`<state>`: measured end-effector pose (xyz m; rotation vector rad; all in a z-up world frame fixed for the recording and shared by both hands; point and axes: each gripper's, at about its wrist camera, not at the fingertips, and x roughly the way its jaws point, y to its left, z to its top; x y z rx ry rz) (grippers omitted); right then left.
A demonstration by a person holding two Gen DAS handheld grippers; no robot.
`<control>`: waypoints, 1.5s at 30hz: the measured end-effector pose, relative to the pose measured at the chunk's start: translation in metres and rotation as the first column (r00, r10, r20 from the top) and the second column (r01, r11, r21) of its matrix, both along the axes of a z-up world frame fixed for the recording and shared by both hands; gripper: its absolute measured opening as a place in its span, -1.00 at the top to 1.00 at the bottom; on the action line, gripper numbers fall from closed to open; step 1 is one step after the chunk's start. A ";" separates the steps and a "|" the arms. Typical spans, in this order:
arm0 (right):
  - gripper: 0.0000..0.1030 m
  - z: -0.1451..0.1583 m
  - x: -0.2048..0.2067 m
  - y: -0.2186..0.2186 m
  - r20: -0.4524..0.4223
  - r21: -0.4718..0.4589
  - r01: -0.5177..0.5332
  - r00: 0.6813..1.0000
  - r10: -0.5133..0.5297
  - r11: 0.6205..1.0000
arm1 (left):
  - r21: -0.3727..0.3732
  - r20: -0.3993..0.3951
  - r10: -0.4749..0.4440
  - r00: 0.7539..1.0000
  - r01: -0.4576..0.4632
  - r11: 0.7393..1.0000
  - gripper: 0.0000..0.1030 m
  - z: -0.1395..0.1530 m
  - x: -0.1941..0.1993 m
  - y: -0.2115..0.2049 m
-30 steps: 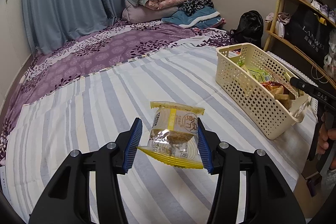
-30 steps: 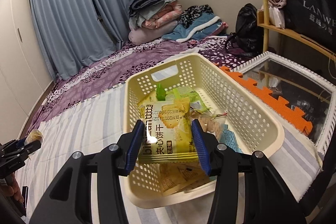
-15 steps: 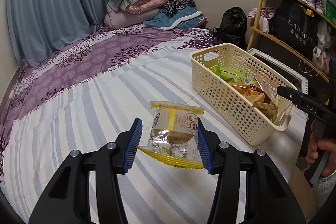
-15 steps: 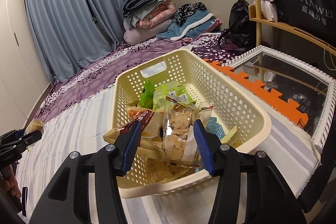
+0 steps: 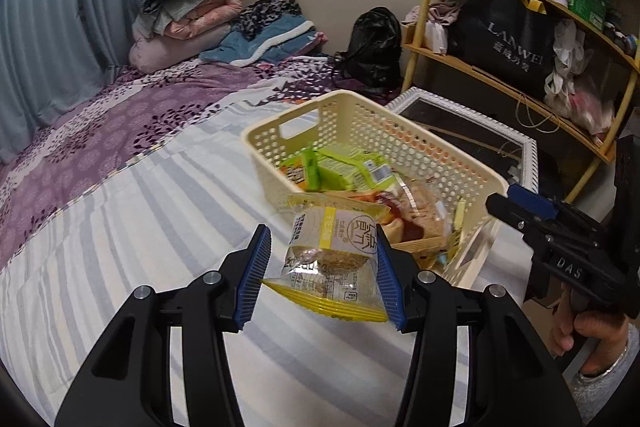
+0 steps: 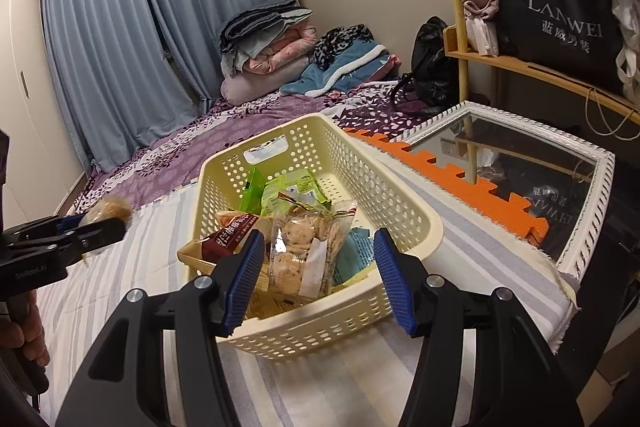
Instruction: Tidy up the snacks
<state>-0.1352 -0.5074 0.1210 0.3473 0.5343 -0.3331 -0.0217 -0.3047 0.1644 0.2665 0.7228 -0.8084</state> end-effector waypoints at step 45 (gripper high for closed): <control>-0.30 0.002 -0.016 0.002 -0.010 -0.005 -0.007 1.000 0.007 1.000 | 0.120 0.041 -0.036 0.999 0.030 0.992 -0.94 -0.026 0.000 -0.072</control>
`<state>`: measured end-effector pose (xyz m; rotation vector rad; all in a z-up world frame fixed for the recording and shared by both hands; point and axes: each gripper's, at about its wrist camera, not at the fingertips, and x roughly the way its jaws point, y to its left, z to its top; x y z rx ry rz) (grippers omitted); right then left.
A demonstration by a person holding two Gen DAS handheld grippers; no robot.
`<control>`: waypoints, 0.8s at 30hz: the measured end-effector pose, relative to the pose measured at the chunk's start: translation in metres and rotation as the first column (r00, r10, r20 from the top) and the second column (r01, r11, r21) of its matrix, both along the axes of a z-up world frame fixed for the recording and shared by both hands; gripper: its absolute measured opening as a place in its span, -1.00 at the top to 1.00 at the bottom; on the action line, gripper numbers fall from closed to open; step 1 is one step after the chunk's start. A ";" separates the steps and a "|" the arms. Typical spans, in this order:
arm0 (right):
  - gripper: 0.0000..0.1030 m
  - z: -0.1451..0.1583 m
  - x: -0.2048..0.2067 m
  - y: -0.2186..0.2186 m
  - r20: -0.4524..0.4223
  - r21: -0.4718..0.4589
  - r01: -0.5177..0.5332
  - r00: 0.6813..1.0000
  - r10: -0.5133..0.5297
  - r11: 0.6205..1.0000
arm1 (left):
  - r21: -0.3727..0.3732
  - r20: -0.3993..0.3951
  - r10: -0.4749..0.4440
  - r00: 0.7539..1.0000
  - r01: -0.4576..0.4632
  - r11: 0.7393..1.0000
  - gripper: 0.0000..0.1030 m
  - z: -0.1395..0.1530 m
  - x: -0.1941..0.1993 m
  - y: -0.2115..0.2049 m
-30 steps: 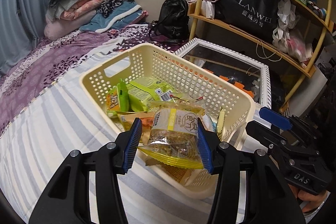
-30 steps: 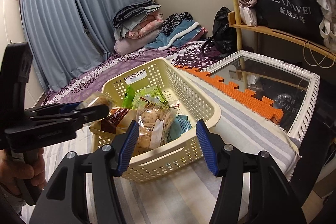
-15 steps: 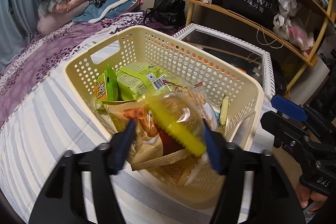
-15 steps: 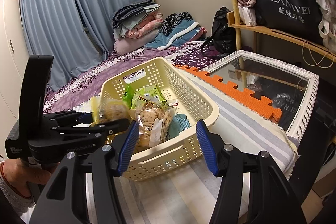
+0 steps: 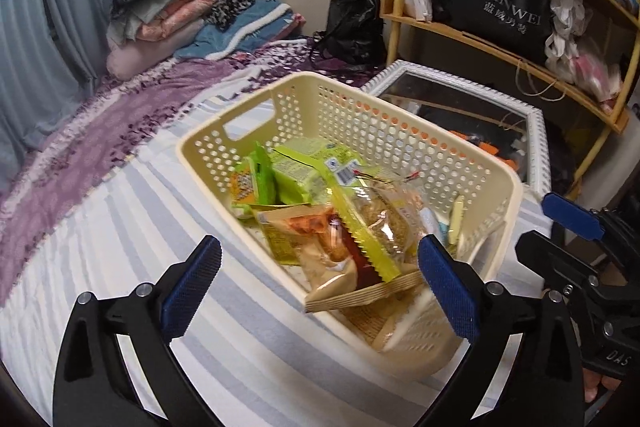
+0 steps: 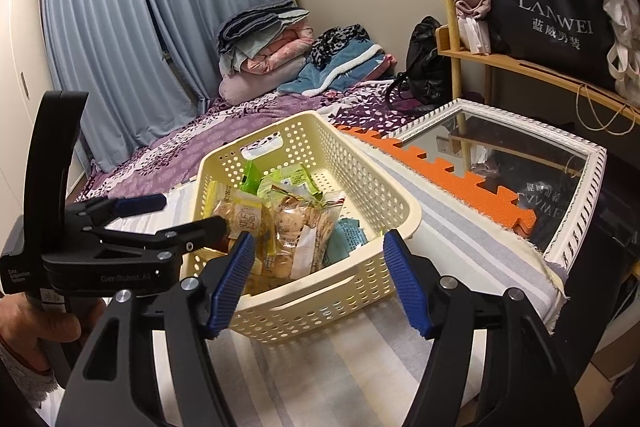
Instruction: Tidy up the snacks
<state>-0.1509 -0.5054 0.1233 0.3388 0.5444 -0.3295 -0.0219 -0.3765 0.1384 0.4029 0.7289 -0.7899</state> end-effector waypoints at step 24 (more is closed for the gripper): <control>-0.90 0.003 0.003 0.035 -0.077 -0.101 -0.069 0.995 0.061 0.992 | 0.005 0.241 0.219 0.946 -0.227 0.974 -0.94 0.041 -0.018 0.038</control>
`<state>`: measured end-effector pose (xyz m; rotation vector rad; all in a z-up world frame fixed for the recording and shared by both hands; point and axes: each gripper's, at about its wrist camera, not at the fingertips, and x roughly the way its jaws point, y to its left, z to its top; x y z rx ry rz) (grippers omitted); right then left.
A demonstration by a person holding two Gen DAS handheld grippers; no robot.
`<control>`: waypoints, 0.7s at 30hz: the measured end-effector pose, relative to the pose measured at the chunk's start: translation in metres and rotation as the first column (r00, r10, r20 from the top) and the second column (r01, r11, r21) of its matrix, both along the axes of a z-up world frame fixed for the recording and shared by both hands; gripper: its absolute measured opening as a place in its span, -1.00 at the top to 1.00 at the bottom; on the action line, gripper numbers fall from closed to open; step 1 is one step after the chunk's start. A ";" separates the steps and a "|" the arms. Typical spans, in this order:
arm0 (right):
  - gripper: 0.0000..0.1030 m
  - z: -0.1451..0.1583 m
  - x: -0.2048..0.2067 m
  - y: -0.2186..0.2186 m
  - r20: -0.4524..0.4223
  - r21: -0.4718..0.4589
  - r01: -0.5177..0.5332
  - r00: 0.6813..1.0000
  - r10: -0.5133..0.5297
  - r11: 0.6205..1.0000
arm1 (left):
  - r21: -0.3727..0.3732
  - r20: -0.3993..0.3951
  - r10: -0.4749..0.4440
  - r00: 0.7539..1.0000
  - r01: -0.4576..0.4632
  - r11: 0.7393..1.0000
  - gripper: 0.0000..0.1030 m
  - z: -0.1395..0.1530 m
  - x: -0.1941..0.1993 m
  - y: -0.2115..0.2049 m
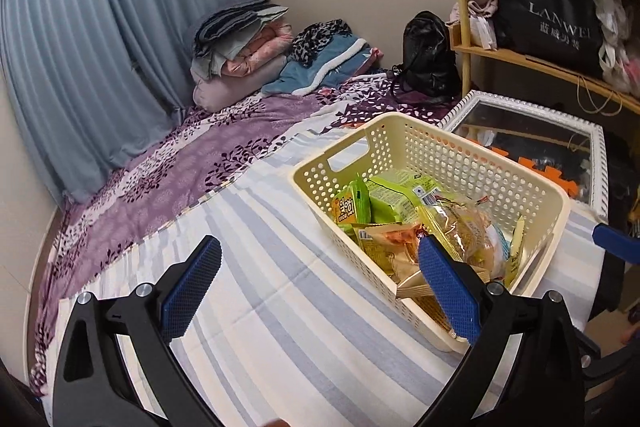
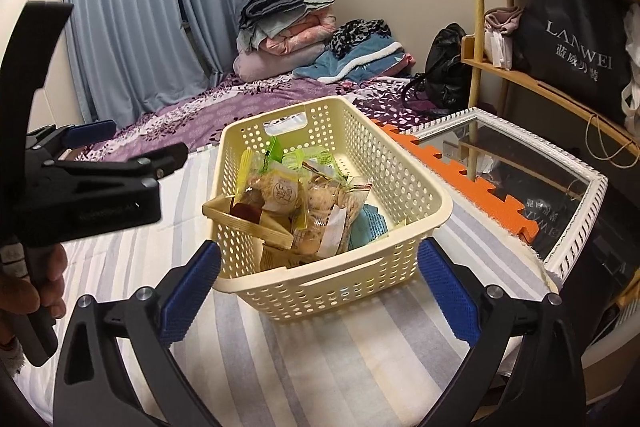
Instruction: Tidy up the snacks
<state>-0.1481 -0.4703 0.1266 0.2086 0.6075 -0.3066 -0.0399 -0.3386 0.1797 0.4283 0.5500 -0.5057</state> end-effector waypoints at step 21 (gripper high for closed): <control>-0.90 0.002 0.005 0.017 -0.040 -0.134 0.000 0.999 -0.005 0.991 | 0.041 0.005 0.007 1.000 -0.008 0.999 -0.94 -0.002 -0.003 0.008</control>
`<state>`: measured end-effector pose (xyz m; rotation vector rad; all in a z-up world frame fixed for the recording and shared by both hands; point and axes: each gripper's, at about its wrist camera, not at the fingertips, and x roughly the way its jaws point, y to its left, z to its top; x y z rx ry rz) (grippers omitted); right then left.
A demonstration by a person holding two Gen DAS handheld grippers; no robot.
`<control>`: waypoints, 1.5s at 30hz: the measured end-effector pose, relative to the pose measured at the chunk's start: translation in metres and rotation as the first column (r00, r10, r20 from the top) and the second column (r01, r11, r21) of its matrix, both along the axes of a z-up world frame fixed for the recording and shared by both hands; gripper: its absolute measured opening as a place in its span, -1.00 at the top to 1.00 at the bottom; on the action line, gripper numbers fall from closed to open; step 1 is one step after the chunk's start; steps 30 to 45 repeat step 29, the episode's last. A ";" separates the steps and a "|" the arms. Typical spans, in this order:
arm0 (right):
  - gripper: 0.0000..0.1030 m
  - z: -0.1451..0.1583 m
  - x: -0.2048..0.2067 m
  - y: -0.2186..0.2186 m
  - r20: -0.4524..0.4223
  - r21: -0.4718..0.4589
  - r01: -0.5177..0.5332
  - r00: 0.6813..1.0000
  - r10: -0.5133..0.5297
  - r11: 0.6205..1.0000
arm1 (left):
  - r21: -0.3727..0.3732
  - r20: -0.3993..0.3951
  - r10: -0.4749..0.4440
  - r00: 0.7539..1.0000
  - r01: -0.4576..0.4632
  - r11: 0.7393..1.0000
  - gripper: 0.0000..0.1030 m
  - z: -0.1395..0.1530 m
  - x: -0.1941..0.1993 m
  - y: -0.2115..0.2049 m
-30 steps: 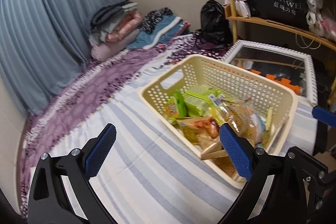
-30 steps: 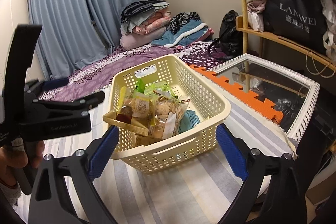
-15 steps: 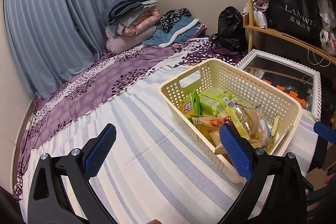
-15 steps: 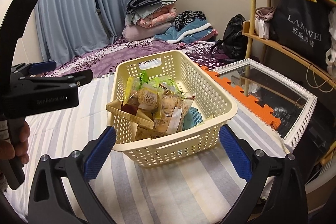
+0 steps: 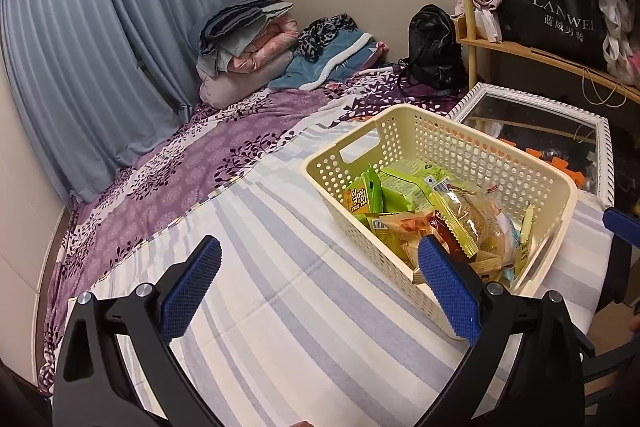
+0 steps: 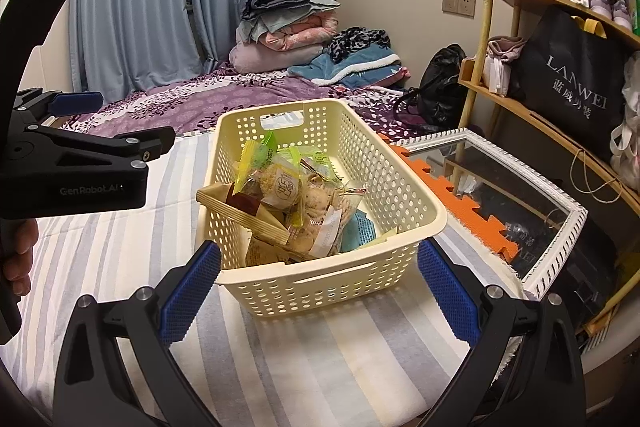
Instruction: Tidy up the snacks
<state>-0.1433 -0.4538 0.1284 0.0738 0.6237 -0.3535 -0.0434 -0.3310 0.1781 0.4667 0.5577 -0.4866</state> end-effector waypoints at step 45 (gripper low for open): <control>-0.90 -0.007 0.002 0.009 -0.023 0.016 -0.039 0.999 0.040 0.999 | -0.003 -0.059 -0.033 0.998 0.033 0.999 -0.94 -0.008 -0.007 0.009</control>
